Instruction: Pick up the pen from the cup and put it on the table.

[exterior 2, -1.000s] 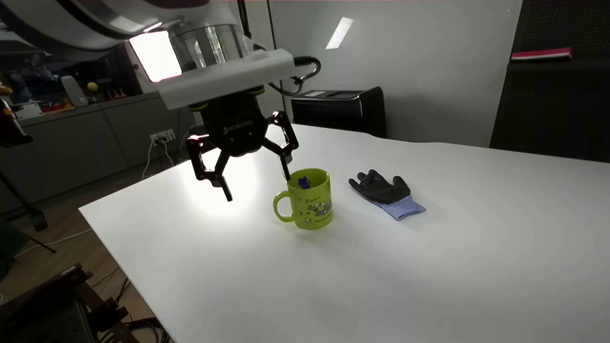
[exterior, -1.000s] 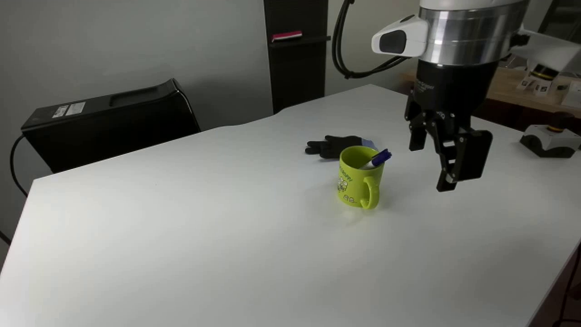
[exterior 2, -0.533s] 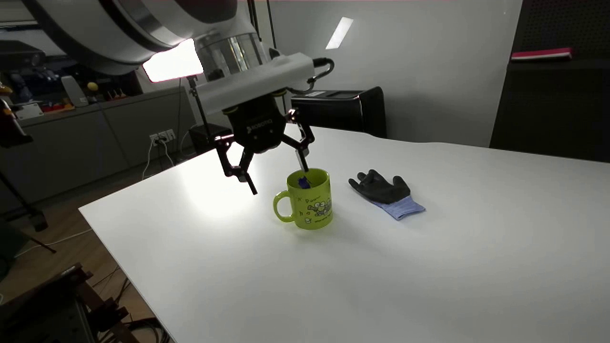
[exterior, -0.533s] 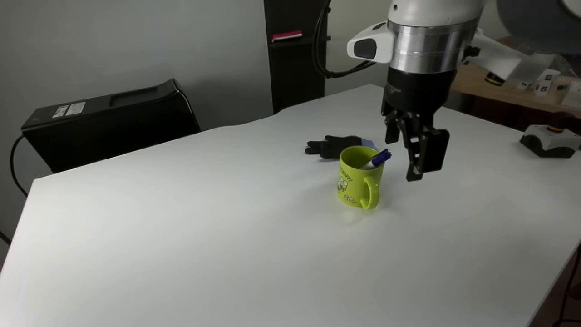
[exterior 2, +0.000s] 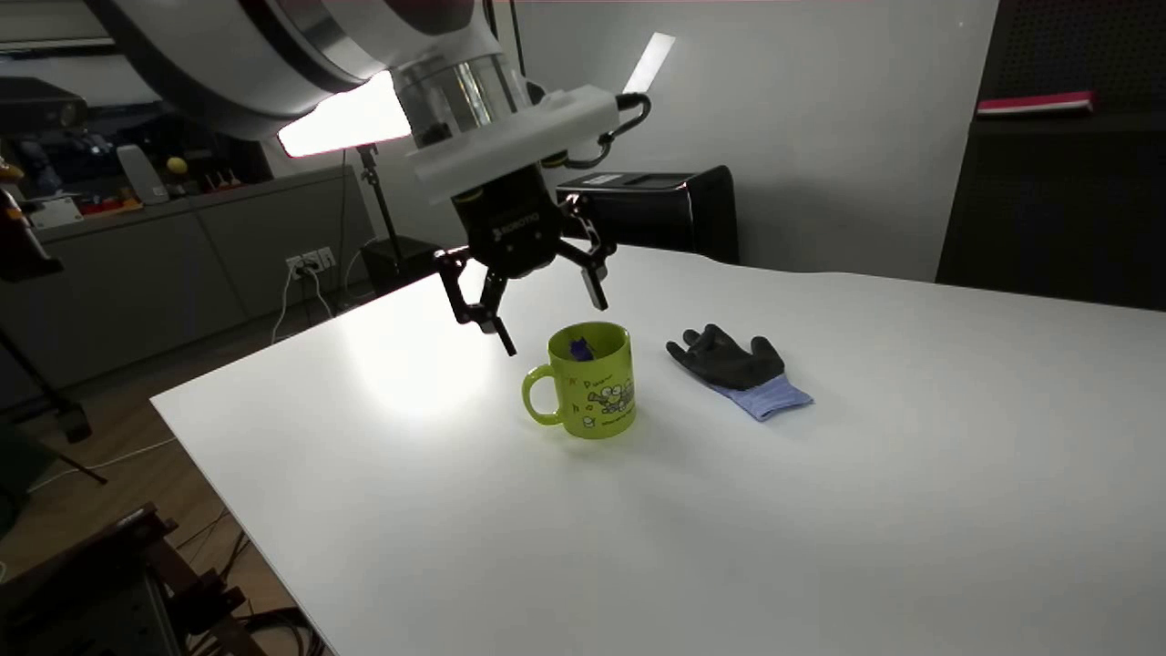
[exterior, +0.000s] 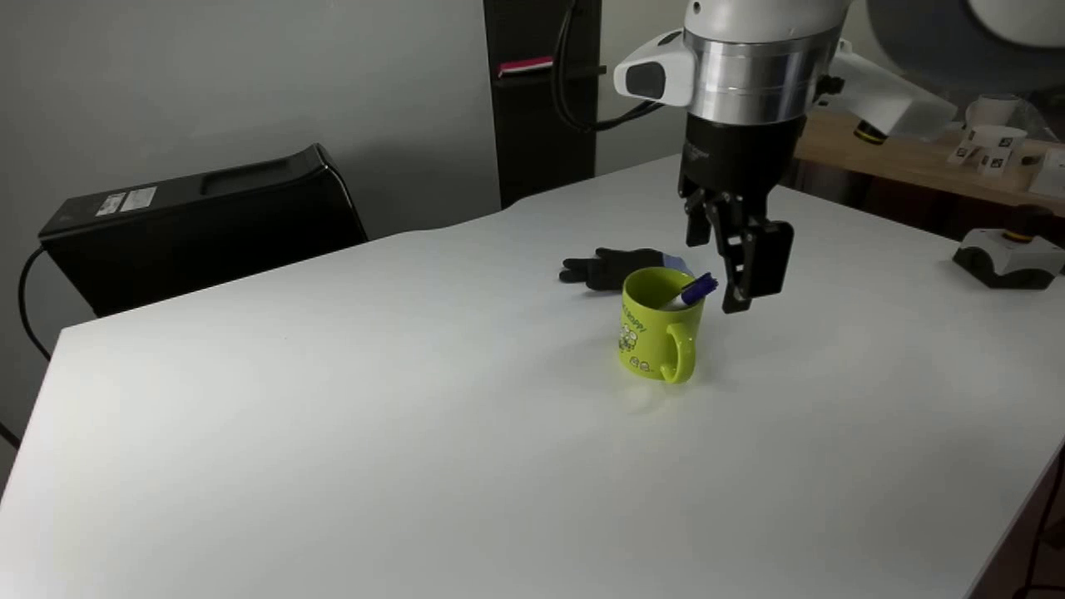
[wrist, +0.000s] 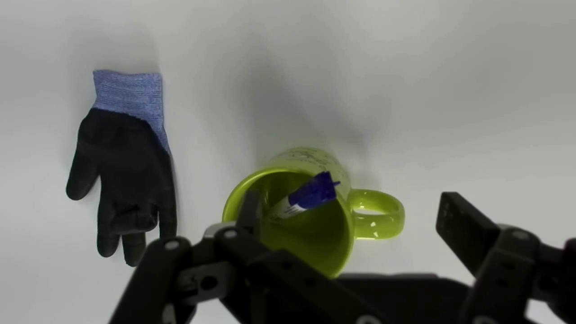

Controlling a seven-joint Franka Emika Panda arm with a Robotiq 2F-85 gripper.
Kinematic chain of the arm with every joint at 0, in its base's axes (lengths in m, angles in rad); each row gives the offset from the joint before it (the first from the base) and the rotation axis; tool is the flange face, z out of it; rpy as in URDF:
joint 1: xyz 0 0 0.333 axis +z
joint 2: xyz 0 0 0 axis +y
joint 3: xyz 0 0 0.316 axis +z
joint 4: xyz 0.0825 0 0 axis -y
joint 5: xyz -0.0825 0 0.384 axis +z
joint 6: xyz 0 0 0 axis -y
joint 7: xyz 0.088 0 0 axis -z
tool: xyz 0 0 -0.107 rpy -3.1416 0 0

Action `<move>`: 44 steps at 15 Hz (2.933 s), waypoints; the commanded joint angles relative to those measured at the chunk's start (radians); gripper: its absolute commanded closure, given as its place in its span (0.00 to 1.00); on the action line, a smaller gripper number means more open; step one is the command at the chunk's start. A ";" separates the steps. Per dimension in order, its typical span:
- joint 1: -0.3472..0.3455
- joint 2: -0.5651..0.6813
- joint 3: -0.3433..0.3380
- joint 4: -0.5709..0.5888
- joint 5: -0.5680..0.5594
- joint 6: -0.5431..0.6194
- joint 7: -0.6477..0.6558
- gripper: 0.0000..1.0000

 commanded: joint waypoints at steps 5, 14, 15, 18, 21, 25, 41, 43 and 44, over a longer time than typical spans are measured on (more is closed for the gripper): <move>-0.015 0.064 -0.036 0.078 -0.070 -0.044 0.042 0.00; -0.007 0.096 -0.023 0.098 -0.052 -0.037 0.052 0.00; -0.006 0.097 -0.023 0.098 -0.056 -0.034 0.056 0.00; -0.004 0.097 -0.021 0.099 -0.057 -0.035 0.063 0.00; -0.002 0.097 -0.022 0.101 -0.063 -0.036 0.067 0.33; -0.001 0.095 -0.022 0.099 -0.065 -0.037 0.068 0.61; 0.001 0.027 0.028 0.171 0.013 -0.209 0.020 0.95; 0.000 0.008 0.043 0.200 0.043 -0.260 0.000 0.95; 0.000 0.000 0.051 0.218 0.062 -0.291 -0.014 0.95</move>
